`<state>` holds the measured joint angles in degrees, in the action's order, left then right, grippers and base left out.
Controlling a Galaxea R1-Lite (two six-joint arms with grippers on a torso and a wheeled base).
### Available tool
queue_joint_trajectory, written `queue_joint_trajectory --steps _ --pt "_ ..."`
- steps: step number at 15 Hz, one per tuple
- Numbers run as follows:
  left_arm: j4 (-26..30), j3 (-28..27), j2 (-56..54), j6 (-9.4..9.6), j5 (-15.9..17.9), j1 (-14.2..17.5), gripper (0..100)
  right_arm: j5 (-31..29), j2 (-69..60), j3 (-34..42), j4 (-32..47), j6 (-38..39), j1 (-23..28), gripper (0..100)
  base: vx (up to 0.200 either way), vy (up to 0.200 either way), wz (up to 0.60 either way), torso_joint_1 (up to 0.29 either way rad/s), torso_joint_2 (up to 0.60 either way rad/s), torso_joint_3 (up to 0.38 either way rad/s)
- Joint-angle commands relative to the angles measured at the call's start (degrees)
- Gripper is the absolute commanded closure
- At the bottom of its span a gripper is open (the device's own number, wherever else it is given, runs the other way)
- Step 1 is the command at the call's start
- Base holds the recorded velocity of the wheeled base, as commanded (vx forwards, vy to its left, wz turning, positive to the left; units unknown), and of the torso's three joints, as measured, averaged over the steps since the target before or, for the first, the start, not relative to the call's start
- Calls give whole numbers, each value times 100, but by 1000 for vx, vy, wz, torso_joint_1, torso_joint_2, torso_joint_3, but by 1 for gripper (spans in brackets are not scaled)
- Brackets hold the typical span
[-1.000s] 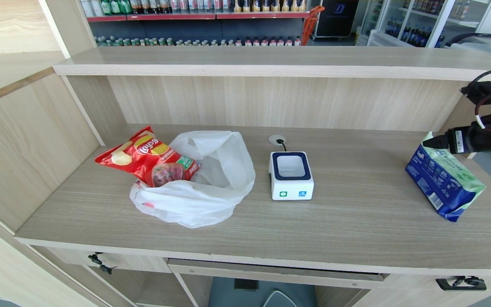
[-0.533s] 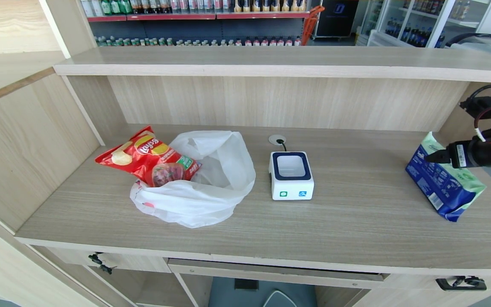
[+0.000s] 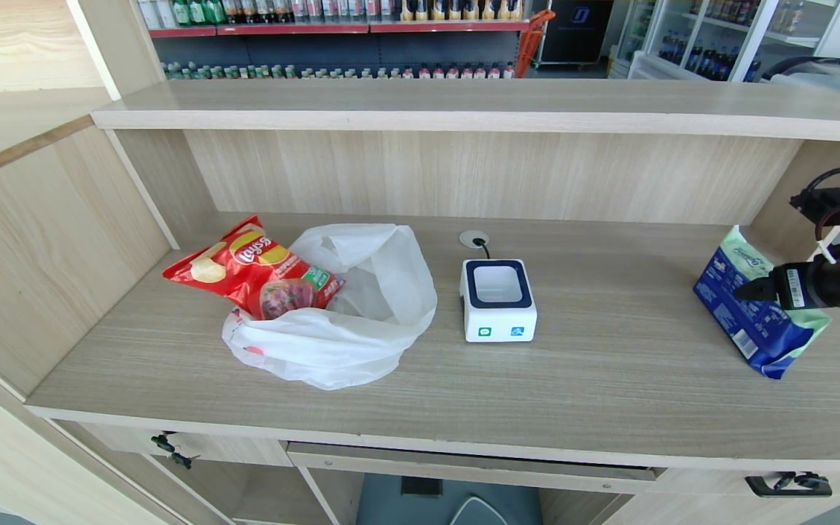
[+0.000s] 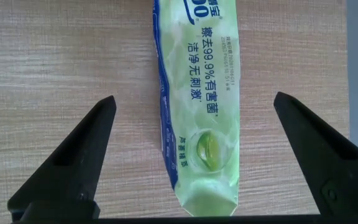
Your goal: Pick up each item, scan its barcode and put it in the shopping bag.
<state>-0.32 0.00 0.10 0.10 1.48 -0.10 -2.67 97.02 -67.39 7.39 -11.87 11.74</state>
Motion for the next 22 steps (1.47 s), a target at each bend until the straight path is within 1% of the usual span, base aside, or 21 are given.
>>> queue_joint_trajectory --steps 1,3,4,5,14,15,16,17,20,22 --pt "-3 0 -1 -1 -7 1 100 3 124 24 -9 1 30 0 0 0 0 0 0 0" --pt "-3 0 -1 -1 -7 1 100 3 212 -2 -71 10 30 0 0 0 0 0 0 0" --pt "-3 0 8 -1 2 1 100 12 335 33 -308 62 30 0 0 0 0 0 0 0" --pt "-3 0 8 -1 2 1 100 12 379 33 -361 98 30 0 0 0 0 0 0 0" --pt "-3 0 8 -1 2 1 100 74 765 -37 -370 247 57 0 0 0 0 0 0 0" --pt "-3 0 -1 -1 2 1 100 109 836 -37 -343 493 57 0 0 0 0 0 0 0" --pt "-3 0 -1 -1 -7 1 100 258 836 -29 -352 546 57 0 0 0 0 0 0 0" --pt "-3 0 -1 -1 -7 1 100 346 844 -46 -352 555 57 100 0 0 0 0 0 0" --pt "-3 0 8 -1 -7 1 100 364 853 -134 -238 511 57 100 0 0 0 0 0 0" --pt "-3 0 8 -1 -7 1 100 372 871 -371 -62 511 39 100 0 0 0 0 0 0"
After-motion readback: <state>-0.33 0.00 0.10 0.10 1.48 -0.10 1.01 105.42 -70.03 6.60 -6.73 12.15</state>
